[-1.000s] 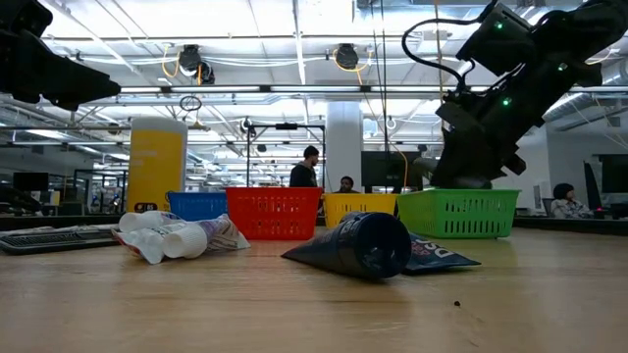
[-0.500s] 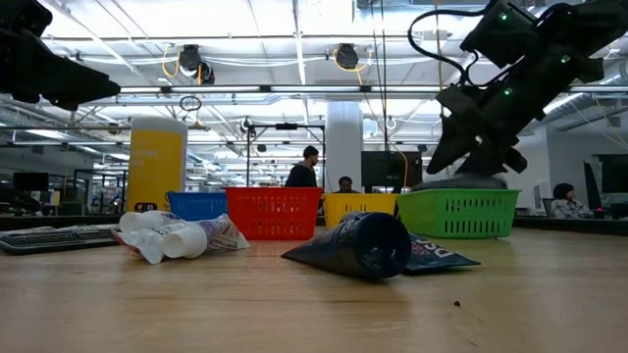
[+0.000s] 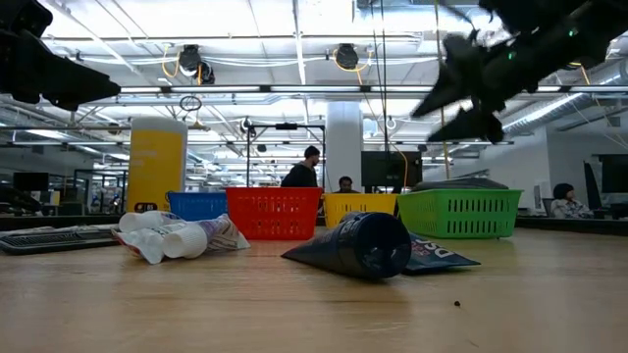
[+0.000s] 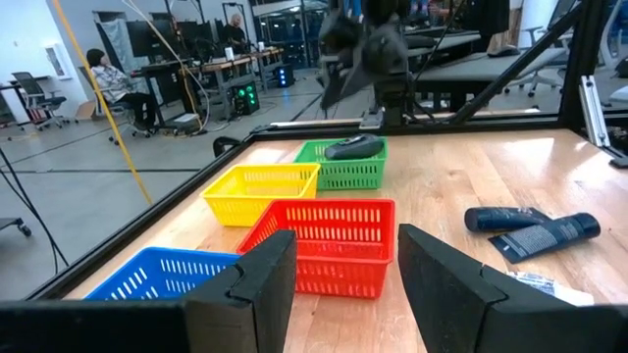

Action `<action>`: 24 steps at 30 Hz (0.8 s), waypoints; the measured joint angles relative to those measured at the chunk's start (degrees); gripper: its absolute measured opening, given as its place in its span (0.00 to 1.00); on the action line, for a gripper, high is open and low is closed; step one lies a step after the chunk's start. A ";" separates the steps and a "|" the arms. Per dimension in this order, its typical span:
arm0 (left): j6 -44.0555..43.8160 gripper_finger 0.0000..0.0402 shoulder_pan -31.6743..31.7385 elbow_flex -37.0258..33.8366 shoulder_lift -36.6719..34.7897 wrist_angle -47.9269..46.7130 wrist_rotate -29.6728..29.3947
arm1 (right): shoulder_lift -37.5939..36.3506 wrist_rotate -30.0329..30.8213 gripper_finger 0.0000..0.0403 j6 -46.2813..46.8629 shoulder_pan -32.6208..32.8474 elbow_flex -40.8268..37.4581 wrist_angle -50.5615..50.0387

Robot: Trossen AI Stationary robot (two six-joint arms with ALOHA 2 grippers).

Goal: Pick & Place Travel size toiletries
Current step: Put the black bomb into the blue bin

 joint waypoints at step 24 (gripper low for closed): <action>0.00 0.45 0.00 0.00 0.00 0.07 0.00 | -2.18 -22.87 0.51 -26.22 27.74 -17.10 56.20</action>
